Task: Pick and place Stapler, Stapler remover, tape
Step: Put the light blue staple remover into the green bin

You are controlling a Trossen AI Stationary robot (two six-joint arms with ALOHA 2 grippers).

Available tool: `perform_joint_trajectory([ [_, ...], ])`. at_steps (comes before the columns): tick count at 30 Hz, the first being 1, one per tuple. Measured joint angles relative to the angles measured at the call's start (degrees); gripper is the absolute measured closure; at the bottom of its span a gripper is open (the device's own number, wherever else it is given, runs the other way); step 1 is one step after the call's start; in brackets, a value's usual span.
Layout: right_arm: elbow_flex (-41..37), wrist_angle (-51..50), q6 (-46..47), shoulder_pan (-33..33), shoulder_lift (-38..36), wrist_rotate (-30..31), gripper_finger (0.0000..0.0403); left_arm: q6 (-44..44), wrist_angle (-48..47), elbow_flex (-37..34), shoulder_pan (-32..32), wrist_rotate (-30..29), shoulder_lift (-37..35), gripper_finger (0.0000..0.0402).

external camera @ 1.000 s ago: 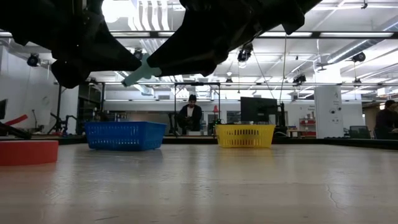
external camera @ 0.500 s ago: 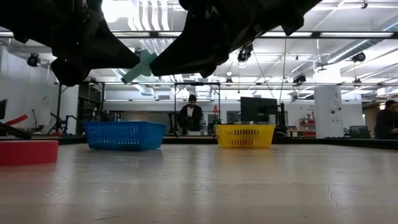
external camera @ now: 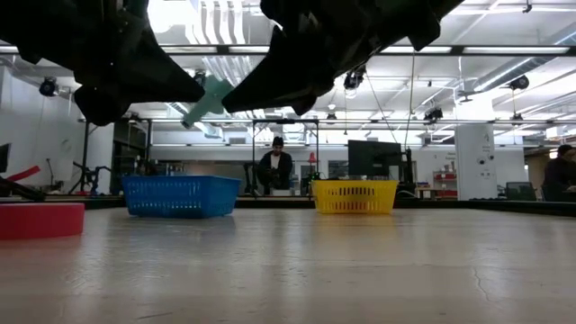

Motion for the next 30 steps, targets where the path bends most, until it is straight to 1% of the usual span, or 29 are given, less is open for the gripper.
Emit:
perform_joint_trajectory([
  [2,0.00,-2.80,0.52,0.00,-0.75,-0.29,0.0394,0.13,0.10,-0.06,0.02,-0.25,0.00,0.0371],
  [6,0.00,-10.10,2.01,0.11,-4.00,-1.81,0.0394,1.23,0.75,0.06,0.02,-2.78,0.00,0.0347],
  [10,0.02,-22.27,5.97,0.52,-8.53,-4.76,0.0394,2.04,0.98,0.82,0.30,-3.22,0.00,0.0319],
  [14,0.02,-37.23,9.15,3.65,-13.57,-7.70,0.0394,2.04,1.01,1.21,0.46,-3.20,-0.02,0.0297],
  [17,0.02,-46.02,13.19,6.35,-18.30,-10.52,0.0394,1.65,1.01,1.21,0.55,-3.17,-0.02,0.0288],
  [21,0.02,-55.68,22.16,9.89,-23.79,-10.06,0.0394,0.29,1.23,1.21,0.76,-3.19,-0.02,0.0285],
  [26,-0.21,-62.64,31.95,14.78,-28.55,-10.17,0.0394,-0.01,1.89,1.16,0.78,-4.72,-0.02,0.0289],
  [30,-0.33,-64.54,38.41,18.46,-29.97,-10.18,0.0394,0.33,1.88,1.14,0.80,-4.75,-0.02,0.0289],
])
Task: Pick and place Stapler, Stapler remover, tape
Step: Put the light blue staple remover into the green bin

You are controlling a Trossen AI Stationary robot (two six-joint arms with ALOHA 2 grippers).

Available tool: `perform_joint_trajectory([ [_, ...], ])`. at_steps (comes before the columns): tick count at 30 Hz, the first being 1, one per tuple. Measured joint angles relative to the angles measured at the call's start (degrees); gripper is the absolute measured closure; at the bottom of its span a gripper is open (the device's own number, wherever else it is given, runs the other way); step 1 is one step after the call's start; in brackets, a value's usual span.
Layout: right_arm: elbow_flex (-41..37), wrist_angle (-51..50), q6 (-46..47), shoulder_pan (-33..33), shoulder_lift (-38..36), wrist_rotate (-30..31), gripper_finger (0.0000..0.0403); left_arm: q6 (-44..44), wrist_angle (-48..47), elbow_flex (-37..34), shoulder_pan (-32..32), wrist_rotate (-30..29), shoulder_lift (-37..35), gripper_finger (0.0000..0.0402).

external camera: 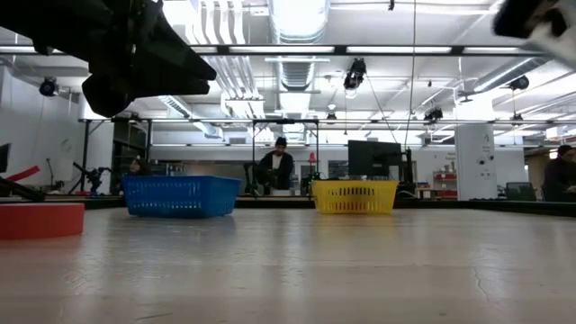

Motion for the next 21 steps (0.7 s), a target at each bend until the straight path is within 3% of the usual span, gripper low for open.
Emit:
perform_joint_trajectory([
  [9,-2.52,0.50,12.83,6.84,2.11,-1.68,0.0394,-0.28,0.10,-0.02,0.00,0.02,0.00,0.0291],
  [21,-8.17,1.36,19.08,7.51,2.77,-3.06,0.0394,-0.34,0.09,-0.02,-0.02,0.04,0.00,0.0294],
])
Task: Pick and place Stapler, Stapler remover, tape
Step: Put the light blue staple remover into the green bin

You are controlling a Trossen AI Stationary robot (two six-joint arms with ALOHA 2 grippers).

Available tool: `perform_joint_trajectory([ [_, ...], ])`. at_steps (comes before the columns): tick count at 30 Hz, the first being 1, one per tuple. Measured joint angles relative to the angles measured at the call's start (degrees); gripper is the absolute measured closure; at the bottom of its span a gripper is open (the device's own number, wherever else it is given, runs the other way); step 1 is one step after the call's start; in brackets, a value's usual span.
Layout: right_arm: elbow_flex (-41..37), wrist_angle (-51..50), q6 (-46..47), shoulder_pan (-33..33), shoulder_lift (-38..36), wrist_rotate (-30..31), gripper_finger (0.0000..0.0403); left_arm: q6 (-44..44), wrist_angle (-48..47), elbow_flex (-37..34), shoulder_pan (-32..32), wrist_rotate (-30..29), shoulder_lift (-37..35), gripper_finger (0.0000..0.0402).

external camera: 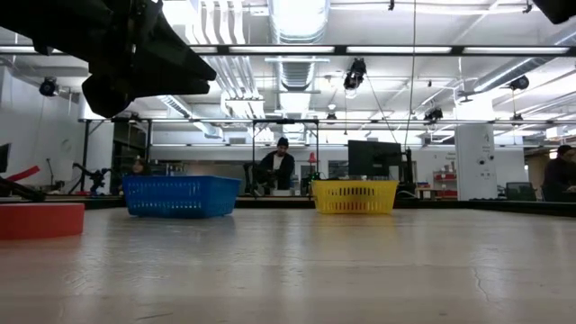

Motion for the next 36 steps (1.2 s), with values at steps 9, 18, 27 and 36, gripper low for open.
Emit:
perform_joint_trajectory([
  [9,0.86,0.75,0.47,0.81,0.09,-1.20,0.0394,-0.15,0.00,0.00,0.00,0.00,0.00,0.0295],
  [18,-0.38,10.79,6.14,3.39,0.11,-3.42,0.0394,-0.22,0.00,-0.02,0.00,2.48,0.00,0.0294],
  [27,-1.39,11.11,6.60,3.39,0.13,-1.26,0.0384,-0.07,-0.02,-0.02,0.00,13.56,0.00,0.0294],
  [36,-1.32,11.21,6.12,3.36,0.06,-0.42,0.0317,3.06,-0.15,0.01,-0.45,18.66,-0.01,0.0295],
])
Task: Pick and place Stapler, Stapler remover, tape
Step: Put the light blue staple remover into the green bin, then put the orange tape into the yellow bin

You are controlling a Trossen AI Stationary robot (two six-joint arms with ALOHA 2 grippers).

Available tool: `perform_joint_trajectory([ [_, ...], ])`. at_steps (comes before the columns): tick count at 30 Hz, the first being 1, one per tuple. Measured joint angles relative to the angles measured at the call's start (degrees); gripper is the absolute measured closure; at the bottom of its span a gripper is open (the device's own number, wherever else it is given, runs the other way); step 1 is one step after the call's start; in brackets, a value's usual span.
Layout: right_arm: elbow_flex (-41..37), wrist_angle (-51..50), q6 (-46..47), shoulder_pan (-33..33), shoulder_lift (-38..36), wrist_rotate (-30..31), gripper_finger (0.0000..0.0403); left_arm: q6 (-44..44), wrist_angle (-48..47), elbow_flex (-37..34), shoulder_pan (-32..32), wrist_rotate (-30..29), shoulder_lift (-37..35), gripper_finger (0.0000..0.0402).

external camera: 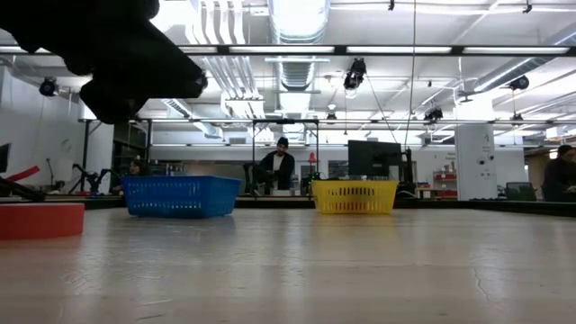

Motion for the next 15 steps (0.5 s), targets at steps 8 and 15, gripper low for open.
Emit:
perform_joint_trajectory([
  [8,4.24,0.64,-10.26,-0.11,-0.15,8.05,0.0284,-5.12,-15.67,1.56,-0.62,10.31,-1.83,0.0296],
  [15,8.94,0.63,-19.80,-0.11,-0.20,15.60,0.0281,-16.78,-36.46,4.57,-1.50,13.20,-1.86,0.0280],
])
